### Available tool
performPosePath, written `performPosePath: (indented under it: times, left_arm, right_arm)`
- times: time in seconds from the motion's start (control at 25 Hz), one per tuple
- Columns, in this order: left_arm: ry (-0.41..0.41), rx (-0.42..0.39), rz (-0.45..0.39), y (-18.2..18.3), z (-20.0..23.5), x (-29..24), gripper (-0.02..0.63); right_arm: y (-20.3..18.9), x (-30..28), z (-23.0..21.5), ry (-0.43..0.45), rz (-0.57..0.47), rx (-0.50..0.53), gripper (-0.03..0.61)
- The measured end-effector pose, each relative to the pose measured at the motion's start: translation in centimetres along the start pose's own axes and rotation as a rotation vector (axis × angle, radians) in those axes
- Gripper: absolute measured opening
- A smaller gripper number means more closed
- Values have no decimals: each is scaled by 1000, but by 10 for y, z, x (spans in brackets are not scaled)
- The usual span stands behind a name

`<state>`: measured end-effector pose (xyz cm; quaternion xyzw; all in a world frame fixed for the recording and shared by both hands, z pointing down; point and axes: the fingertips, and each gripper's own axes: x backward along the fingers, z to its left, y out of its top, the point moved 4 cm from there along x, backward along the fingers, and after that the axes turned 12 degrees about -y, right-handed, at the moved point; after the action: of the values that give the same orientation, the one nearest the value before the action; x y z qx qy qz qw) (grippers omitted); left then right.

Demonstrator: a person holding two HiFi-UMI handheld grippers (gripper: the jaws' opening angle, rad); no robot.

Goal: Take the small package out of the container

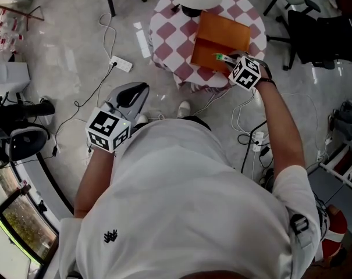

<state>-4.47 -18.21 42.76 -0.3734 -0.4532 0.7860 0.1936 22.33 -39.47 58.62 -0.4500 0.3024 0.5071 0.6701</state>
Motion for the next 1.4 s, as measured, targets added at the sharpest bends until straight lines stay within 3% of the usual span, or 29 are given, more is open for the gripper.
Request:
performPosePath:
  times: [0.32, 0.64, 1.4]
  left_arm:
    - [-75, -73, 6, -7, 3, 33, 80]
    - [-164, -122, 18, -23, 5, 66, 80]
    - [-307, -152, 42, -80, -2, 142, 80]
  right_arm:
    - [28, 56, 22, -80, 3, -187, 94]
    - [63, 113, 75, -143, -5, -364, 95]
    - [149, 219, 198, -239, -37, -562, 94]
